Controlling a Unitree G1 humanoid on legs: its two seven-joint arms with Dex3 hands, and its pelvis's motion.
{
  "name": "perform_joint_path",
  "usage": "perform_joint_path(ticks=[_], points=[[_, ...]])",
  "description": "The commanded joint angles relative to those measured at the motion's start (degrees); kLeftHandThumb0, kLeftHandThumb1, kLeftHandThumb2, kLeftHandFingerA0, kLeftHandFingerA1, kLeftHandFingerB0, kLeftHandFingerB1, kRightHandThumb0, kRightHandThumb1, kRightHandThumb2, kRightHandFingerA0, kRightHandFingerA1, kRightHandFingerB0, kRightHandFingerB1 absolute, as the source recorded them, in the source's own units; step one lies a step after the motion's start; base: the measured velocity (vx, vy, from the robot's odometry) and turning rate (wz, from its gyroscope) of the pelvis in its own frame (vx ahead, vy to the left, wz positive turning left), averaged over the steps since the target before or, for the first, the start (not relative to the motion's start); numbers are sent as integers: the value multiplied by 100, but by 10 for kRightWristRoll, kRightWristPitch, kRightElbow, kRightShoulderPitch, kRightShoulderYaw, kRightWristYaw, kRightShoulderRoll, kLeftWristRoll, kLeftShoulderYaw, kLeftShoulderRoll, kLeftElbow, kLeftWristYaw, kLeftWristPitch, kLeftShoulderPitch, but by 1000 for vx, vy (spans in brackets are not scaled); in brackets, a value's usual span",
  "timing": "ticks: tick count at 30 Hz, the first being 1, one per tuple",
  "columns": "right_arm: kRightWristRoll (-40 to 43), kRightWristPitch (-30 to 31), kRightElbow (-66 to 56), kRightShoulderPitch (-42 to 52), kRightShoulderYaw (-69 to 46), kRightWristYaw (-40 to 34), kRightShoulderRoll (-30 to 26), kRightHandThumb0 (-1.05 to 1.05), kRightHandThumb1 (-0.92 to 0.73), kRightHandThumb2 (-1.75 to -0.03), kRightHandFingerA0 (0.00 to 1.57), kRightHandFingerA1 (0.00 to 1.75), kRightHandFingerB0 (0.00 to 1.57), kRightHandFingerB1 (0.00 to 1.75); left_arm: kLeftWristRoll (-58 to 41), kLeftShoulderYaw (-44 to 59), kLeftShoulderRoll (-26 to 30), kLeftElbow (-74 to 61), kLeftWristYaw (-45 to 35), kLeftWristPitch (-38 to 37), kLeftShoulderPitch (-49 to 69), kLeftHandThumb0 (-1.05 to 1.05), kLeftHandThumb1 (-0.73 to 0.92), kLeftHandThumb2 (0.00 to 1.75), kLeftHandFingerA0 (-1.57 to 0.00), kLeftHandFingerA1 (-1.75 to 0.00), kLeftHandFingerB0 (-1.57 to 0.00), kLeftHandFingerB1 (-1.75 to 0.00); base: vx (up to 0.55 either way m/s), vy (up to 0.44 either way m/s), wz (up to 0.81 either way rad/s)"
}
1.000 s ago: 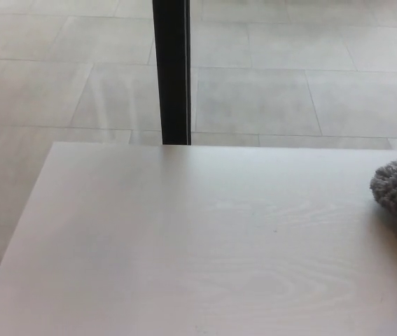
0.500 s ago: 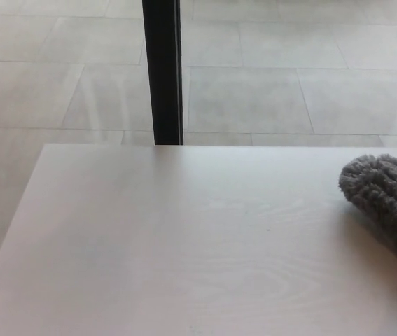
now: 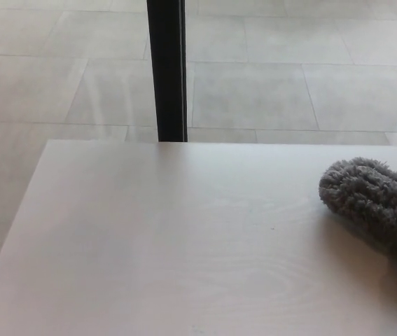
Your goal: The robot uses its right hand to pick up the duster kept in the middle of the desk and use it to wipe the desk by swiping its surface twice
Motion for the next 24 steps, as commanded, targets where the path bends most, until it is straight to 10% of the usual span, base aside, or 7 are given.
perform_joint_path(ticks=[1, 4, 9, 10, 20, 21, 24], points=[[49, -10, -100, 61, -39, 106, -84, -105, -69, -62, 0, 0, 0, 0, 1, -1, 10, -2, -7, -5, 7, -55, 76, 63, -58, -62, -49, -47, 0, 0, 0], [68, 4, -171, 105, -81, 114, -112, -104, -60, -102, 0, 24, 0, 0, 2, -1, 14, -1, -6, -5, 14, -55, 75, 62, -61, -61, -50, -46, 0, 0, 0], [111, 19, -282, 190, -188, 109, -137, -105, -73, -64, 0, 0, 0, 0, -3, 4, 17, -2, -8, -3, 18, -55, 73, 62, -59, -60, -49, -47, 0, 0, 0], [116, 27, -299, 204, -209, 110, -142, -105, -61, -104, 0, 28, 0, 0, -4, 5, 17, -2, -9, -2, 18, -55, 73, 62, -58, -61, -49, -48, 0, 0, 0], [251, 4, -333, 352, -546, 18, -70, -105, -78, -60, 0, 0, 0, 15, 7, -5, 21, 4, -17, -11, 21, -58, 74, 62, -56, -59, -47, -47, 0, 0, 0], [278, 5, -325, 348, -576, 16, -56, -105, -58, -103, 0, 55, 0, 41, 7, -5, 20, 3, -14, -11, 21, -58, 73, 61, -57, -59, -47, -47, 0, 0, 0], [458, 75, -281, 306, -767, 24, 8, -102, -60, -98, 0, 64, 0, 45, 3, -2, 22, 2, -19, -11, 22, -59, 57, 97, -50, -66, -38, -58, 0, 0, 0]])
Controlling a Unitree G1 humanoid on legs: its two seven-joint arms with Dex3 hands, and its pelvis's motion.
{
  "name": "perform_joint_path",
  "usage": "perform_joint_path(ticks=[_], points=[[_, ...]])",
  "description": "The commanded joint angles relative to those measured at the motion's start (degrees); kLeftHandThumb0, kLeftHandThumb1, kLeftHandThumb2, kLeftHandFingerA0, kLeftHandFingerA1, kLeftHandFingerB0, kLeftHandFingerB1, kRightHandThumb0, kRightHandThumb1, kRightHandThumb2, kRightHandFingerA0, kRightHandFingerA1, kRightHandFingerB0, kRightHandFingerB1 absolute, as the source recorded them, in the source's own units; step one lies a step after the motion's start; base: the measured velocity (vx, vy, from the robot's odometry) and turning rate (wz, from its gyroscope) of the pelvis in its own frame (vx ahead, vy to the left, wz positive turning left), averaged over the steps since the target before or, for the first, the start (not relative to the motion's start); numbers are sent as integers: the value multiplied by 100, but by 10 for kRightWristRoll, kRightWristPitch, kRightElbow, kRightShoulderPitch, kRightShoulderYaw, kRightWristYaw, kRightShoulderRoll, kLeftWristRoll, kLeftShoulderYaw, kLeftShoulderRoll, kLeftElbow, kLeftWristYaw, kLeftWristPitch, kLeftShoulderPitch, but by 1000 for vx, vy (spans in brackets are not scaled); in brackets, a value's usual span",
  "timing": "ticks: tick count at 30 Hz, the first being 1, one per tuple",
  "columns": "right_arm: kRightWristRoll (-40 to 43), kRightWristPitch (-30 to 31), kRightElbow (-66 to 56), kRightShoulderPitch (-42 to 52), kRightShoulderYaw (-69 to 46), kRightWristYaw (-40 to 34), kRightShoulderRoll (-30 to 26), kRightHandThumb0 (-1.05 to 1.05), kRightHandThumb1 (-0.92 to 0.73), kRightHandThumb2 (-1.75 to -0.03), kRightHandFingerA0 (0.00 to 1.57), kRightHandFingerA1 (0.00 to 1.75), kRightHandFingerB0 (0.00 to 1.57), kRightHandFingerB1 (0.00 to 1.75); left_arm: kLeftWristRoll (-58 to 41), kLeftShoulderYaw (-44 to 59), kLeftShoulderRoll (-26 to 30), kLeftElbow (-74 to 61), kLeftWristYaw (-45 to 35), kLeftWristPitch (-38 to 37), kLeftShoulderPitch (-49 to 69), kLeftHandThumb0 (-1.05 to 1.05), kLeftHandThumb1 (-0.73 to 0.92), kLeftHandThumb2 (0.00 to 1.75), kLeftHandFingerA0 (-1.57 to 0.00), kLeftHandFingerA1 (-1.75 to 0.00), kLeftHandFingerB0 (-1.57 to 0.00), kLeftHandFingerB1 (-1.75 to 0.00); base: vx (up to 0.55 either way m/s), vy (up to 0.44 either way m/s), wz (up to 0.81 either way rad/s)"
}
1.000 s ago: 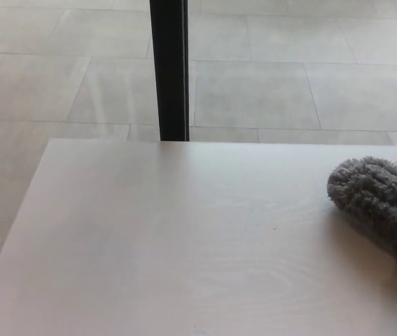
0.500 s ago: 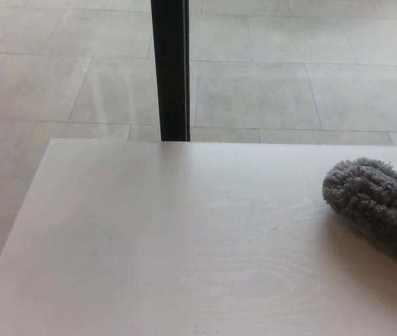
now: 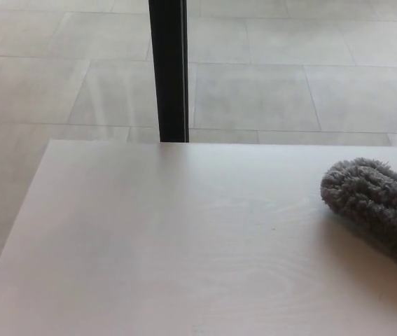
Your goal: The robot uses its right hand to pick up the duster kept in the middle of the desk and use it to wipe the desk by swiping its surface twice
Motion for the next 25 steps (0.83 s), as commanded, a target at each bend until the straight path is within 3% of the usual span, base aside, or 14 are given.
perform_joint_path(ticks=[1, 2, 3, 4, 5, 12, 13, 17, 18, 19, 20, 22, 23, 25], points=[[369, 92, 45, 29, -442, -45, 112, -92, -84, -49, 0, 4, 0, 3, 3, -1, 20, 2, -13, -10, 13, -58, 74, 61, -56, -60, -44, -45, 0, 0, 0], [376, 54, 77, 33, -449, -62, 119, -101, -63, -94, 0, 54, 0, 35, 6, -2, 20, 5, -11, -11, 13, -57, 58, 98, -50, -66, -37, -57, 0, 0, 0], [379, 25, 105, 42, -454, -71, 125, -98, -60, -92, 0, 53, 0, 38, 8, -4, 21, 6, -12, -13, 15, -57, 76, 62, -55, -57, -41, -44, 0, 0, 0], [392, 15, 119, 44, -468, -77, 134, -92, -55, -90, 0, 56, 0, 45, 6, -2, 21, 7, -11, -10, 16, -59, 58, 97, -51, -66, -37, -57, 0, 0, 0], [406, -6, 137, 45, -481, -79, 142, -88, -53, -91, 0, 59, 0, 48, 3, 0, 20, 4, -10, -7, 17, -57, 75, 62, -56, -59, -45, -46, 0, 0, 0], [430, -83, 286, 28, -532, -116, 140, -81, -78, -67, 0, 28, 0, 0, -15, 16, 17, 1, -9, 1, 18, -54, 75, 62, -57, -63, -48, -50, 0, 0, 0], [433, -109, 316, 33, -542, -141, 156, -87, -61, -102, 8, 87, 0, 48, -19, 21, 14, 8, -6, 6, 13, -55, 73, 62, -57, -65, -47, -51, 0, 0, 0], [419, -99, 324, 35, -549, -160, 176, -79, -80, -62, 0, 101, 0, 19, -12, 14, 17, 12, -2, 11, 13, -54, 76, 62, -54, -63, -45, -48, 0, 0, 0], [413, -77, 324, 33, -550, -169, 177, -74, -78, -64, 0, 92, 0, 39, -4, 8, 20, 12, 1, 10, 14, -55, 59, 98, -51, -68, -41, -59, 0, 0, 0], [411, -68, 325, 31, -553, -173, 179, -63, -79, -58, 0, 109, 0, 47, 2, 2, 22, 12, 6, 8, 14, -55, 76, 63, -58, -62, -45, -47, 0, 0, 0], [419, -64, 334, 27, -563, -170, 182, -68, -59, -85, 69, 134, 0, 61, 7, -1, 23, 14, 11, 6, 15, -55, 75, 63, -56, -63, -40, -48, 0, 0, 0], [434, -66, 348, 21, -579, -159, 183, -68, -59, -85, 69, 134, 0, 61, 6, 0, 23, 16, 13, 5, 16, -55, 75, 63, -56, -63, -40, -48, 0, 0, 0], [447, -62, 357, 24, -583, -118, 186, -70, -78, -56, 0, 111, 0, 44, -6, 13, 22, 21, 28, 16, 13, -53, 73, 62, -56, -65, -43, -51, 0, 0, 0], [462, -60, 359, 27, -595, -85, 192, -84, -52, -99, 0, 78, 0, 63, -10, 17, 22, 22, 34, 18, 13, -53, 73, 62, -57, -66, -45, -53, 0, 0, 0]])
